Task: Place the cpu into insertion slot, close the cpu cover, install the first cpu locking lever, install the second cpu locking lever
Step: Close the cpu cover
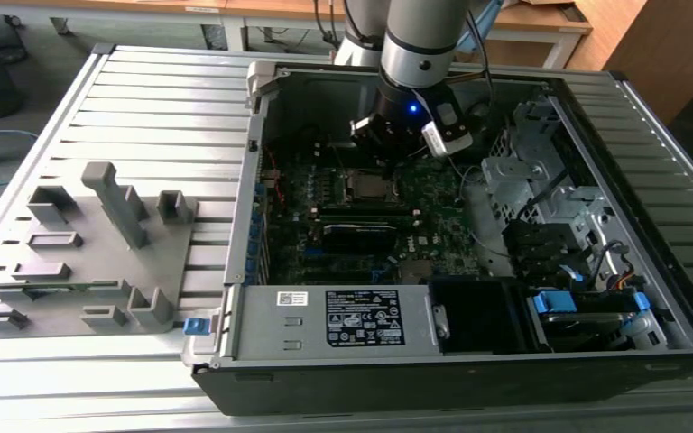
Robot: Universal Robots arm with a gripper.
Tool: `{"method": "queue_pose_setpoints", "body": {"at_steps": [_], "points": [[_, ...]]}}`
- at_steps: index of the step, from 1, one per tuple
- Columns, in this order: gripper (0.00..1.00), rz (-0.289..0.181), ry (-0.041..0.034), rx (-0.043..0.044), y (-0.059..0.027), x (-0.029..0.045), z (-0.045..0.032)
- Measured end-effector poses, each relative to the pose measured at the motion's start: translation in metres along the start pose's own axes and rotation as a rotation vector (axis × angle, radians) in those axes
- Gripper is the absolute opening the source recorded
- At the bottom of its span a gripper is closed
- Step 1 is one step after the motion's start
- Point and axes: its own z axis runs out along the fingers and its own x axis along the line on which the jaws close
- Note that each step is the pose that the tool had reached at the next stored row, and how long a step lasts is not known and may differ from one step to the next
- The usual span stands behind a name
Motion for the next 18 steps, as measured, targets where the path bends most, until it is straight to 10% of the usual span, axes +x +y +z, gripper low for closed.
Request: {"method": "queue_pose_setpoints", "body": {"at_steps": [18], "points": [[0.1,0.0,0.0,0.0003,-0.0002,0.0001,-0.0003]]}}
